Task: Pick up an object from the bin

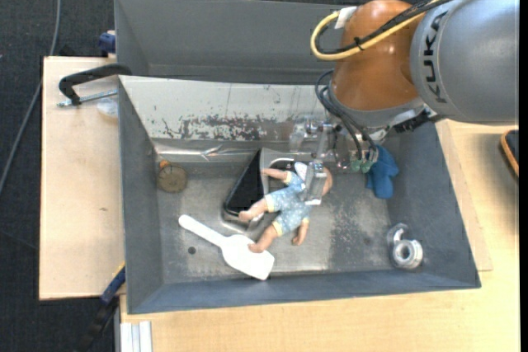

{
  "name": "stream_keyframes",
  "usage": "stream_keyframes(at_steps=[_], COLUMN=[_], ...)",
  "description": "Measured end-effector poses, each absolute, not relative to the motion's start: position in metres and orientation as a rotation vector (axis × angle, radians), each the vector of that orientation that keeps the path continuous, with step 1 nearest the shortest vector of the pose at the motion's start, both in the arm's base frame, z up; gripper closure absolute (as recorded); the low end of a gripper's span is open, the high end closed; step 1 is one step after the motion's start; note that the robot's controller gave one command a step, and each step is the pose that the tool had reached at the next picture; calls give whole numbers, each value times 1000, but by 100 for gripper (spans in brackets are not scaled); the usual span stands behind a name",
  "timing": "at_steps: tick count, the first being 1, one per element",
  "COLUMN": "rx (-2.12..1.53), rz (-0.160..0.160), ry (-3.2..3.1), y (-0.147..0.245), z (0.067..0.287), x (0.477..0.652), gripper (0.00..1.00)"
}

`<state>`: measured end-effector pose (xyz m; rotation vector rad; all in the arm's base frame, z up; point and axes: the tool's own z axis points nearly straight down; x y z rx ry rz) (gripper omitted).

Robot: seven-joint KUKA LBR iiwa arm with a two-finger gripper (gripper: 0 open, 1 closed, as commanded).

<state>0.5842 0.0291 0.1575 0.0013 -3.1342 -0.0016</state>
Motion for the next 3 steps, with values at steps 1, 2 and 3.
stream_keyframes(at_steps=[1, 2, 3], rx=[1, 119, 489], rz=[-2, -3, -7], ry=[-3143, -3142, -3111], y=[29, 20, 31], z=[162, 123, 73], x=[586, 586, 587], gripper=[0, 0, 100])
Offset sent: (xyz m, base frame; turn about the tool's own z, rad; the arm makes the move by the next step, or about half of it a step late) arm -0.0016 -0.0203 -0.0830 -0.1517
